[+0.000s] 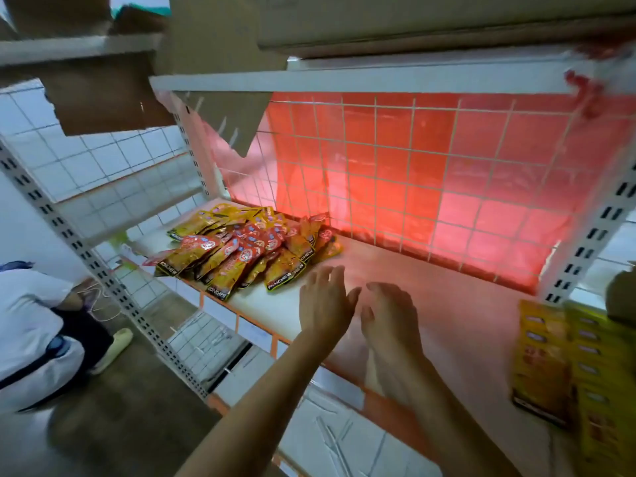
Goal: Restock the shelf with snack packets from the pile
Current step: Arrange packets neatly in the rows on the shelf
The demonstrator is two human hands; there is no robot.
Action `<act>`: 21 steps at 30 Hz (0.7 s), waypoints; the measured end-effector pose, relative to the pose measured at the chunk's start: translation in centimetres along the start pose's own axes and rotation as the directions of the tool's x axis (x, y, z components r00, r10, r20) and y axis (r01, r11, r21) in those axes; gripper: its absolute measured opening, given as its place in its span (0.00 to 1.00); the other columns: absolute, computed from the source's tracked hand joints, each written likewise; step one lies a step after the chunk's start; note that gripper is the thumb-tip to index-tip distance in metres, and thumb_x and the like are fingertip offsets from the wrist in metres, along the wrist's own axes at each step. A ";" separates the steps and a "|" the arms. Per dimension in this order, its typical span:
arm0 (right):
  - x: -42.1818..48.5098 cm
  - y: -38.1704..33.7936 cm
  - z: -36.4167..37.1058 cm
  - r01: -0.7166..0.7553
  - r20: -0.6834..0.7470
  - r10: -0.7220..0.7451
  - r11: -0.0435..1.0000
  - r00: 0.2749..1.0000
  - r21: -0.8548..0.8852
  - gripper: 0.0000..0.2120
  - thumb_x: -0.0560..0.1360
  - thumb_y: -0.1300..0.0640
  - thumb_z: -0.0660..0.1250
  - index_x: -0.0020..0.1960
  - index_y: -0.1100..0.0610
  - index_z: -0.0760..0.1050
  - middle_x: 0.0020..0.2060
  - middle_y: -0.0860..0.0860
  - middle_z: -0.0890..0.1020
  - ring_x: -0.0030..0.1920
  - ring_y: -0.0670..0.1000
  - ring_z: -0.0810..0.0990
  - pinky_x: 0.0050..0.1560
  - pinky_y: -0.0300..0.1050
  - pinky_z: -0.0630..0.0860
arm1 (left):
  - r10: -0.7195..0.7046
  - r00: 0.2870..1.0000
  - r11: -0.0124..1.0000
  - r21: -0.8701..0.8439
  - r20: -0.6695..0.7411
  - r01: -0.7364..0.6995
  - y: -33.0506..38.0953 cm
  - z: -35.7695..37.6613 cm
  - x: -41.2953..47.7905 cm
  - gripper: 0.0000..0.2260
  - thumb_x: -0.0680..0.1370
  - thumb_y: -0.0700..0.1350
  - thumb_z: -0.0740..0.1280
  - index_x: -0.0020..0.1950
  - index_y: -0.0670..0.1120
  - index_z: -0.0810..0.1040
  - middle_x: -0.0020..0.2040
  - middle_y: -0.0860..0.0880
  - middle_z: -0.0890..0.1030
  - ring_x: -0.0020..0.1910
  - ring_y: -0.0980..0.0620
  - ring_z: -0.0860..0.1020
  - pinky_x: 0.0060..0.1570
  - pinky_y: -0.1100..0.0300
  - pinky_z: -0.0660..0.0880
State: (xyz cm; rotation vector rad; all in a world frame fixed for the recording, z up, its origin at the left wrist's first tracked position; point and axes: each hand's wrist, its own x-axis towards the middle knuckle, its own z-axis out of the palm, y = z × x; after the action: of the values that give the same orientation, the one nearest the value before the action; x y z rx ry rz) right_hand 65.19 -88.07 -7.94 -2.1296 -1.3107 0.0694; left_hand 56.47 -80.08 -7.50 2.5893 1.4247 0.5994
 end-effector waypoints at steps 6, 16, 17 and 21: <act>2.7 -6.6 5.5 0.053 0.130 -0.065 0.994 0.989 0.092 0.18 0.77 0.58 0.63 0.66 0.54 0.70 0.62 0.53 0.75 0.62 0.55 0.72 0.62 0.45 0.67 | -0.151 0.980 0.989 -0.011 -0.130 0.151 -9.7 -1.0 2.2 0.16 0.80 0.49 0.62 0.62 0.40 0.74 0.61 0.41 0.75 0.59 0.39 0.72 0.57 0.50 0.67; 7.2 -15.8 11.9 0.199 0.154 -0.232 0.959 0.960 0.203 0.15 0.76 0.60 0.62 0.62 0.57 0.74 0.55 0.55 0.79 0.57 0.56 0.76 0.54 0.45 0.69 | -0.363 0.900 0.924 0.029 -0.243 0.381 -21.0 -4.2 5.2 0.15 0.78 0.38 0.59 0.64 0.38 0.72 0.64 0.39 0.73 0.62 0.39 0.69 0.58 0.49 0.67; 7.8 -16.6 12.5 0.224 0.144 -0.251 0.958 0.957 0.178 0.15 0.76 0.60 0.61 0.63 0.57 0.73 0.56 0.56 0.78 0.58 0.56 0.75 0.55 0.45 0.69 | -0.381 0.894 0.915 0.044 -0.237 0.402 -22.0 -4.5 5.6 0.15 0.78 0.39 0.59 0.64 0.38 0.71 0.65 0.39 0.72 0.63 0.39 0.68 0.58 0.49 0.67; 9.8 -19.0 14.2 0.289 0.140 -0.302 0.951 0.943 0.105 0.17 0.78 0.60 0.58 0.66 0.57 0.71 0.59 0.56 0.73 0.62 0.57 0.69 0.56 0.47 0.69 | -0.442 0.881 0.883 0.094 -0.169 0.461 -25.2 -5.5 7.0 0.20 0.79 0.43 0.59 0.70 0.39 0.66 0.71 0.38 0.66 0.70 0.39 0.63 0.66 0.47 0.64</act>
State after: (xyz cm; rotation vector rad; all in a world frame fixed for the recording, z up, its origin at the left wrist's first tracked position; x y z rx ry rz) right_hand 50.16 -67.32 -6.47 -1.8659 -1.6766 0.1639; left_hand 37.92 -60.86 -7.97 2.2038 2.0933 0.6456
